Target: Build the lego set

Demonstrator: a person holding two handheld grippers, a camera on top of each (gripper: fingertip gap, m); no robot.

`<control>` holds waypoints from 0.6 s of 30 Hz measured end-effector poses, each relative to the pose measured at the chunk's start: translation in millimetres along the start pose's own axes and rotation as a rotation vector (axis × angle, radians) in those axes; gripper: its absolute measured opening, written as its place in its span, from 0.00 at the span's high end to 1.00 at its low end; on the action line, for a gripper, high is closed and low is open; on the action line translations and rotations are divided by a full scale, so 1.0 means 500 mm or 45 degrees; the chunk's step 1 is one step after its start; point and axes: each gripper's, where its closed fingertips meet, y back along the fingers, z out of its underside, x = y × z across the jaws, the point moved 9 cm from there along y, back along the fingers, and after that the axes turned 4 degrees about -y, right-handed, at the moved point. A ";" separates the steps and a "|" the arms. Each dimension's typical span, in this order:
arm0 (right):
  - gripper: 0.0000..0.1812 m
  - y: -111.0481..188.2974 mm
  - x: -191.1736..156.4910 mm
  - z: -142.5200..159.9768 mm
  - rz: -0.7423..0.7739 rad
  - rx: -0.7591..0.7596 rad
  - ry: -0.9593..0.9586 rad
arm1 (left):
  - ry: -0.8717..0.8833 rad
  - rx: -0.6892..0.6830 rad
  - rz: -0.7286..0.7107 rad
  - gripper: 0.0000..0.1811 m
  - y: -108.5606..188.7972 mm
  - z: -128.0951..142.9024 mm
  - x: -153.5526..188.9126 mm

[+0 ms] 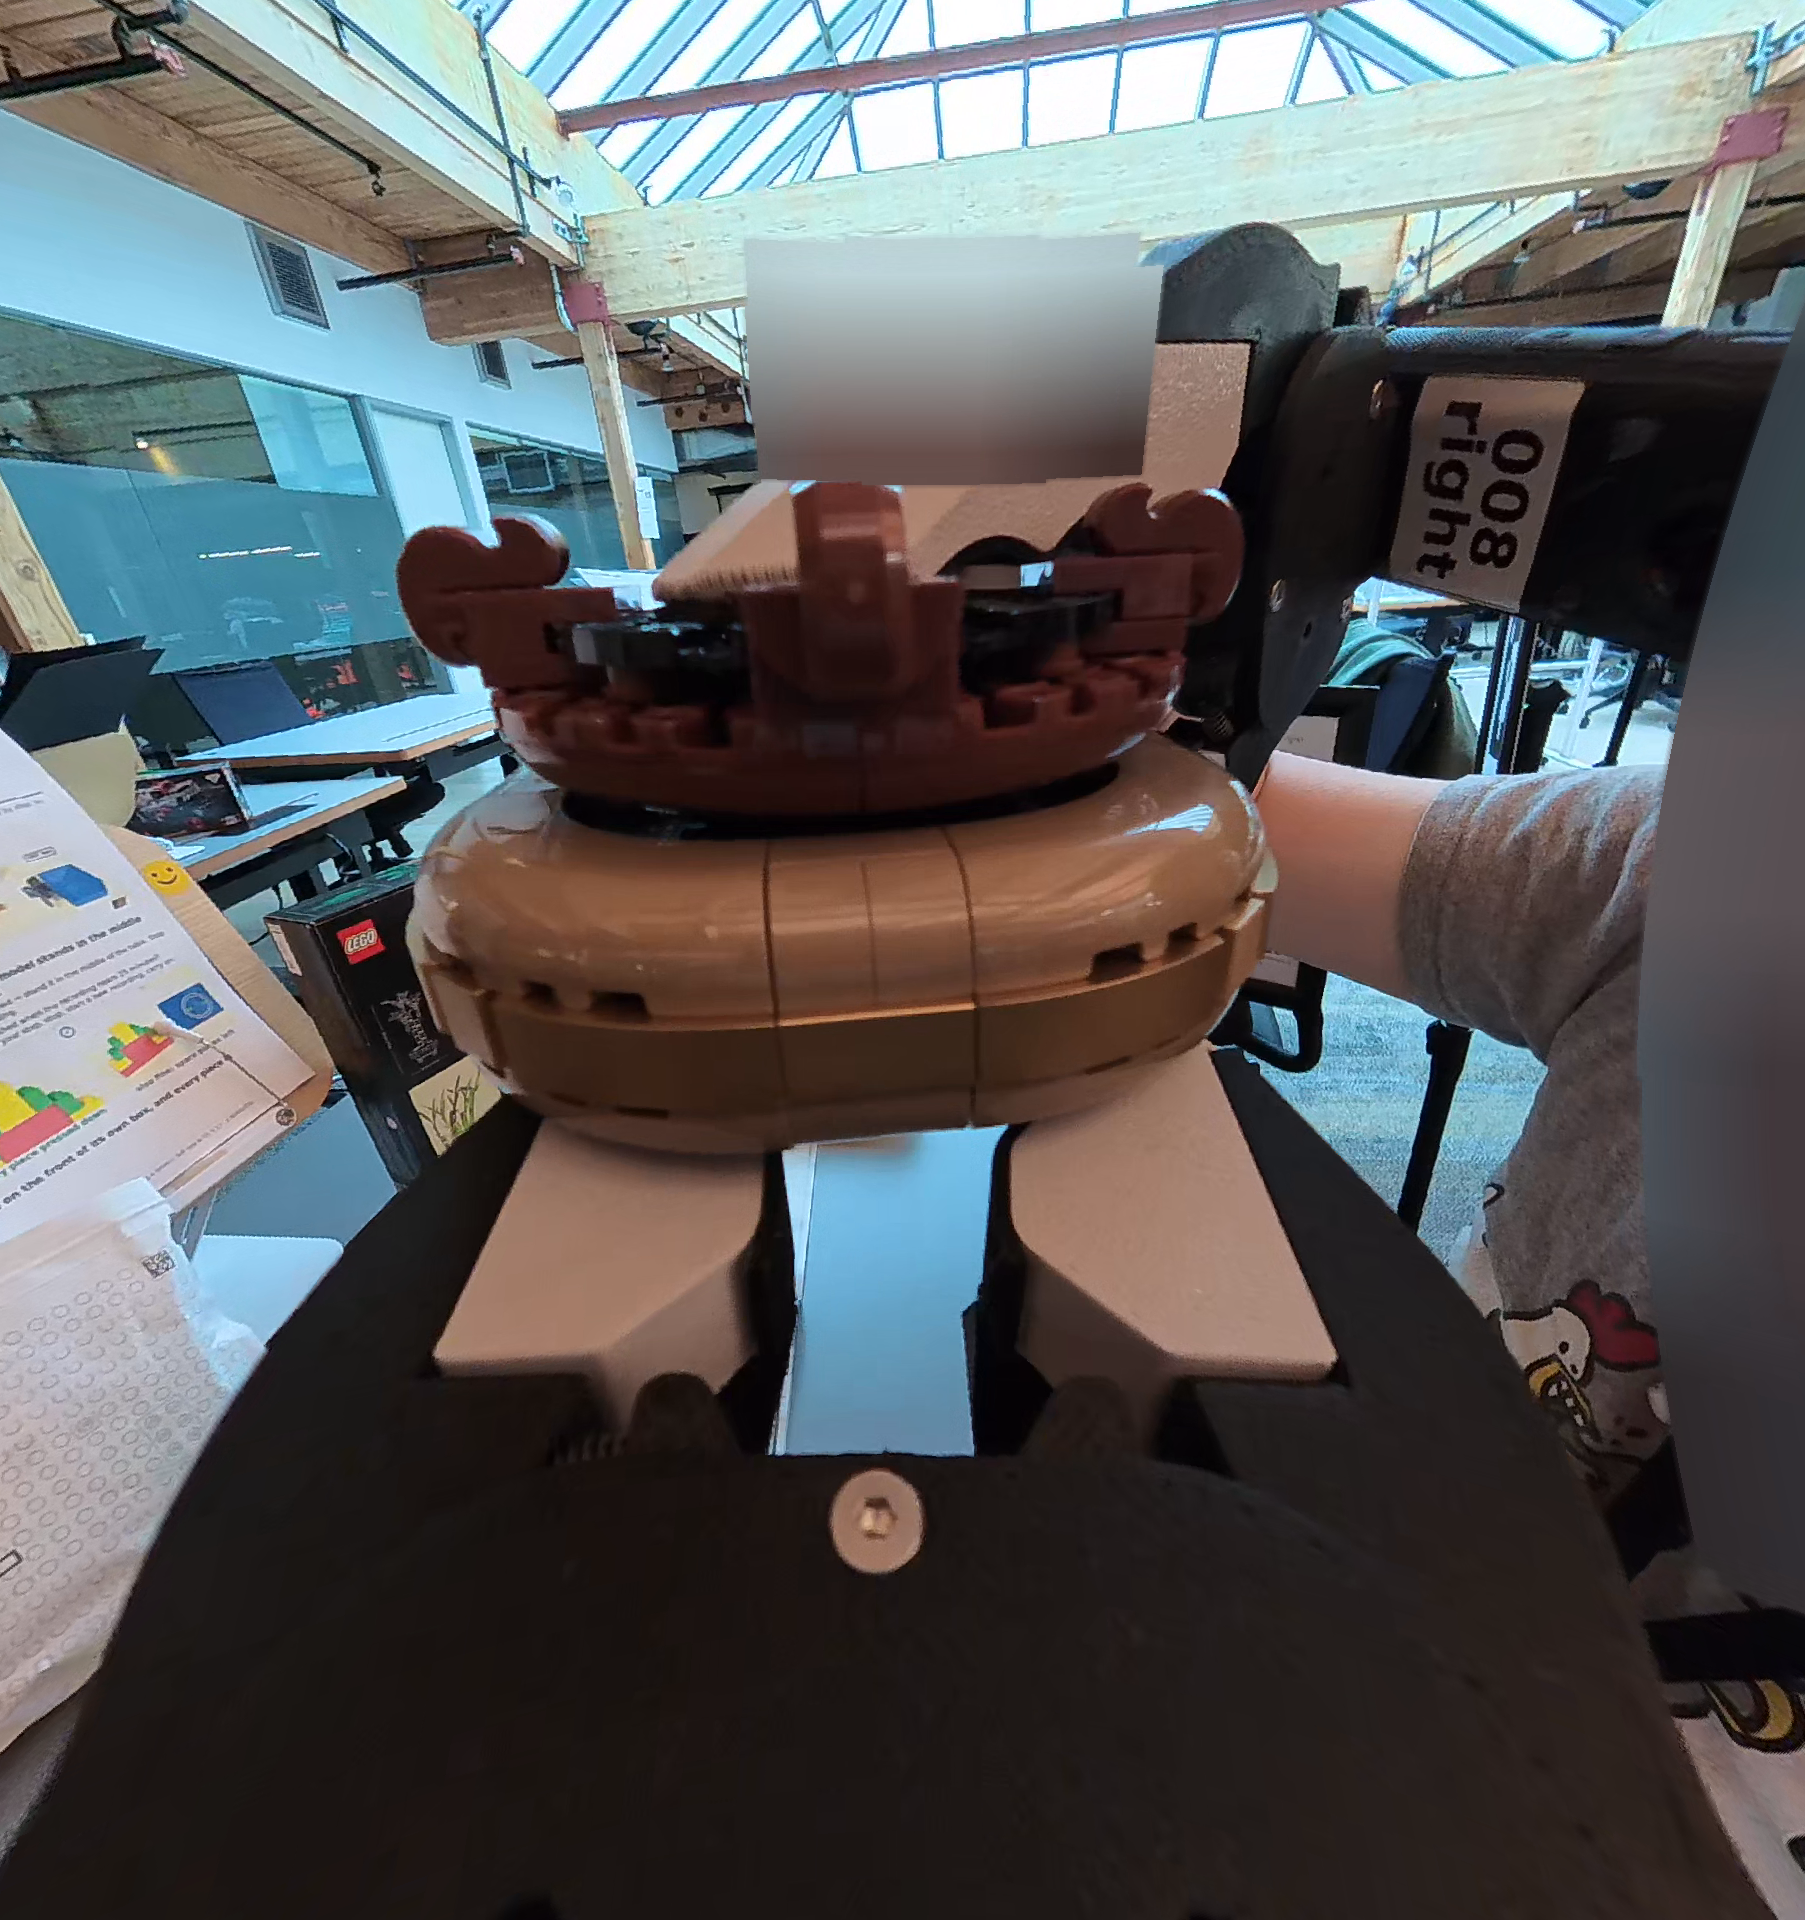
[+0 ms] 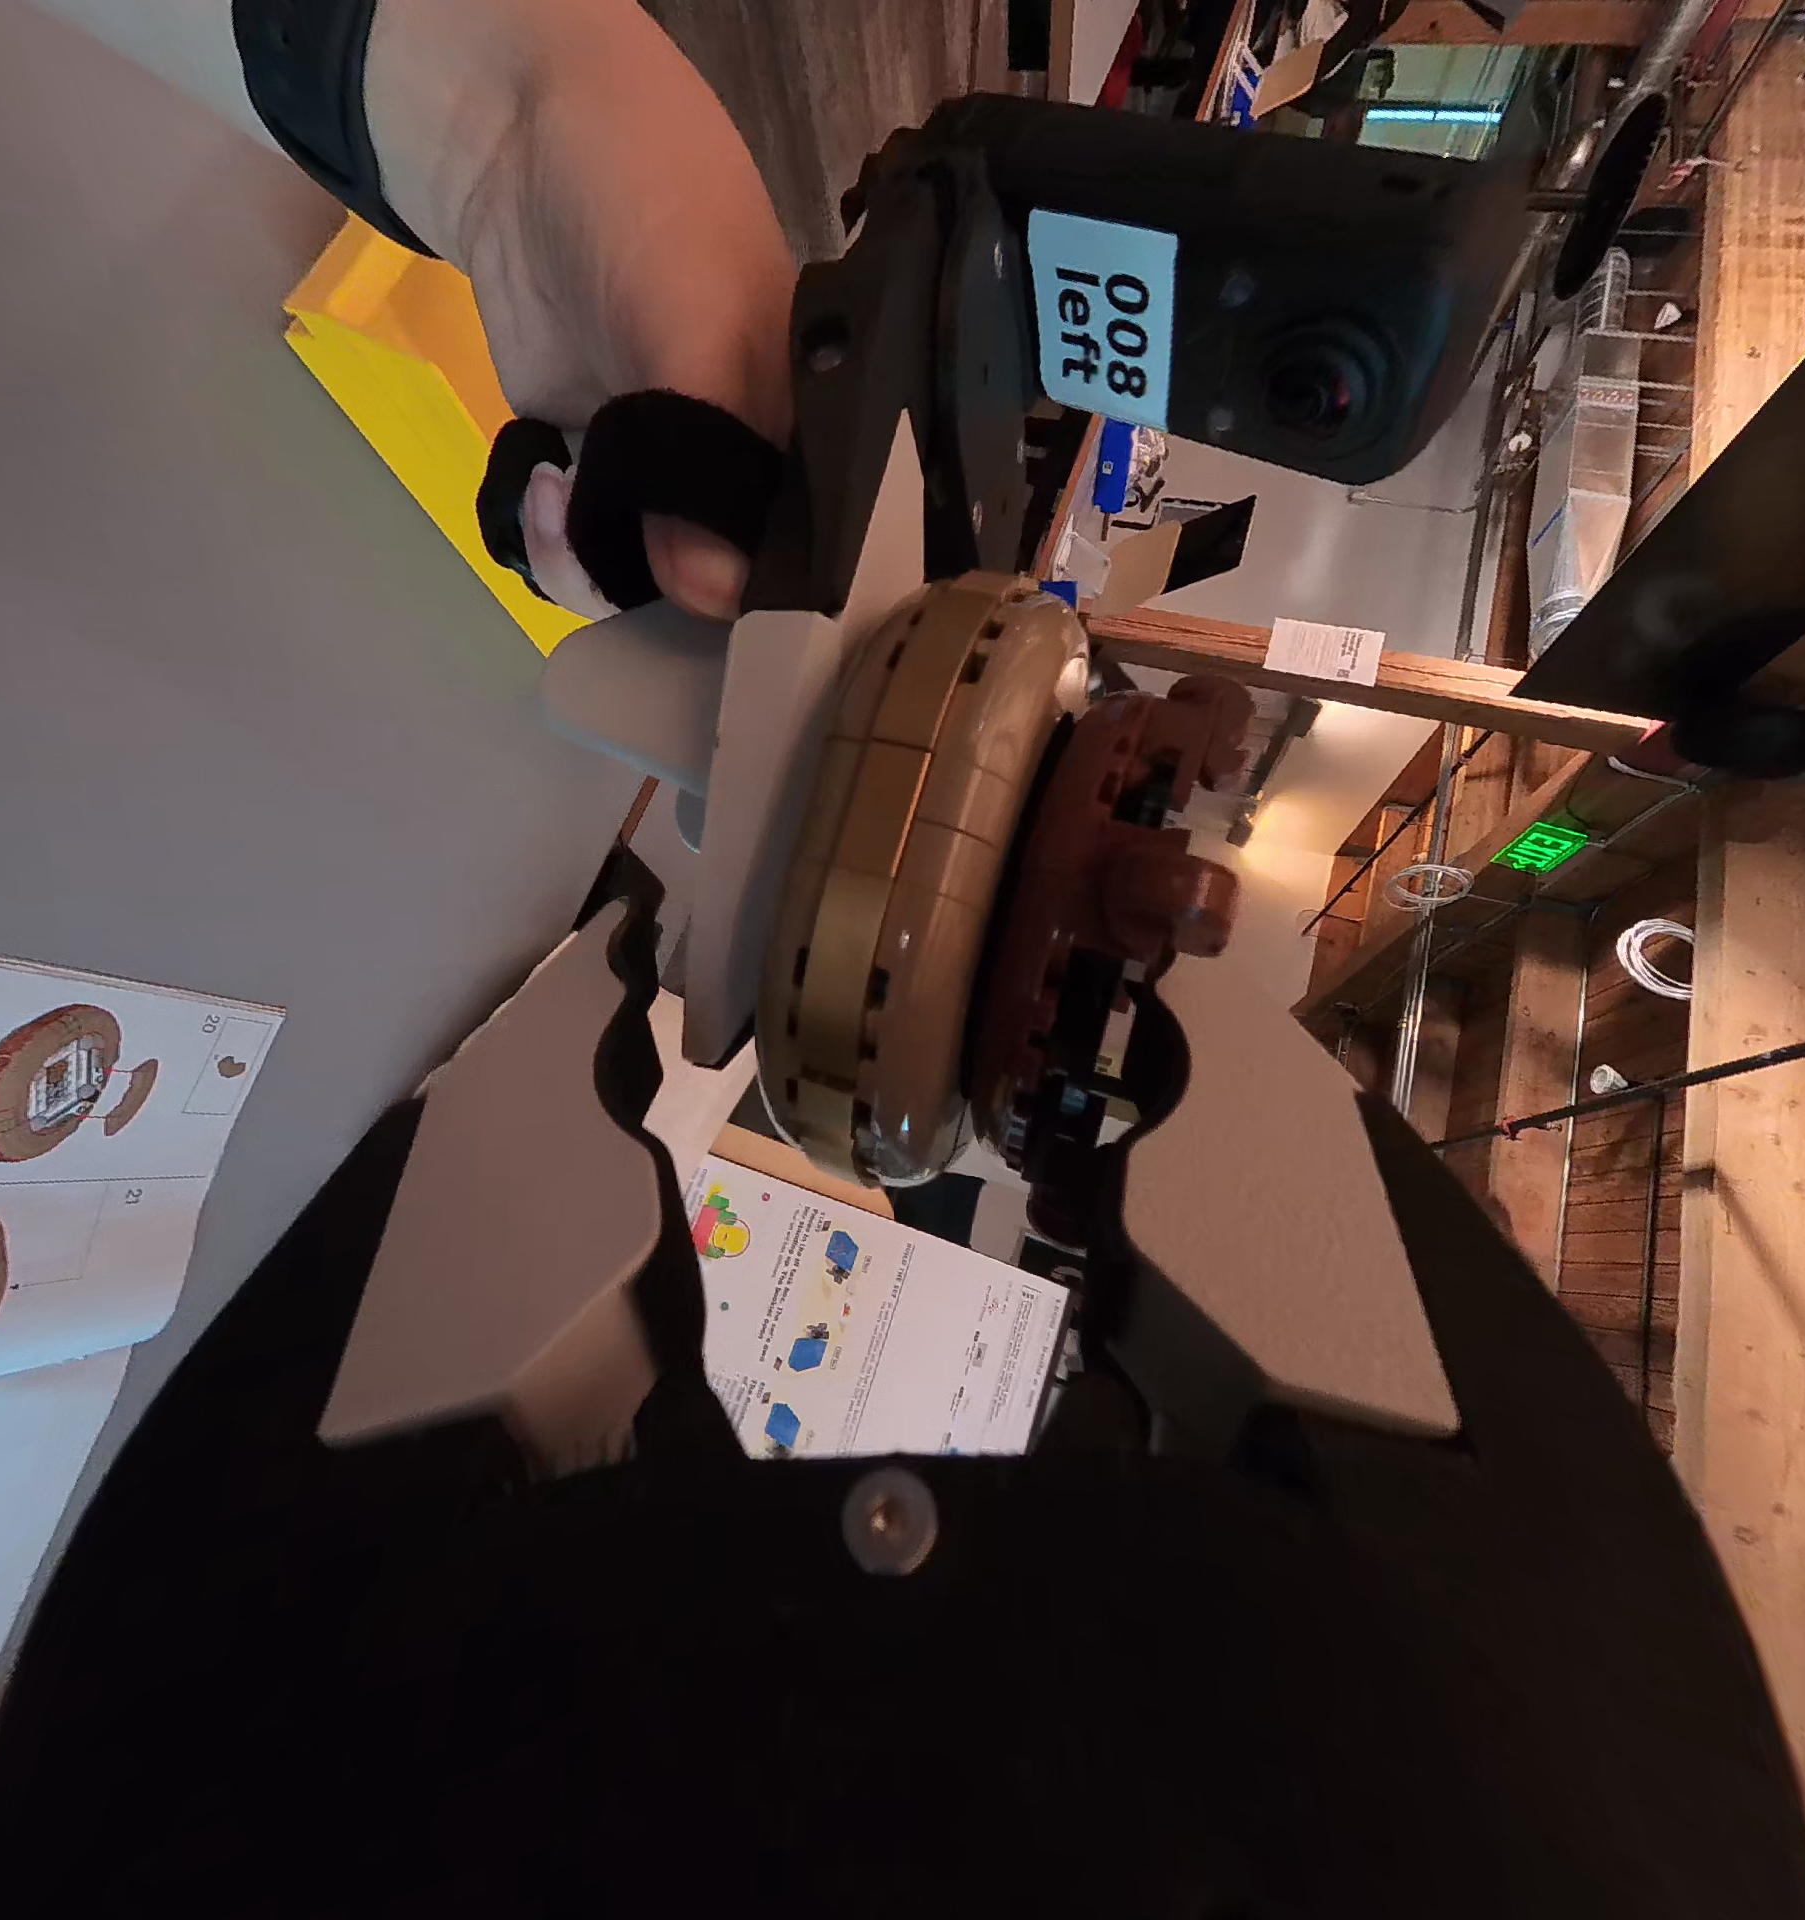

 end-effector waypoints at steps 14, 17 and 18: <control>0.42 0.004 0.003 0.000 0.009 0.072 -0.074 | 0.004 -0.023 0.002 0.81 -0.004 0.001 -0.004; 0.38 0.023 0.001 0.013 0.012 0.159 -0.231 | 0.004 -0.015 0.002 0.81 -0.003 0.000 -0.005; 0.36 0.034 0.005 0.022 0.020 0.216 -0.337 | 0.000 -0.011 0.004 0.81 0.001 -0.002 -0.004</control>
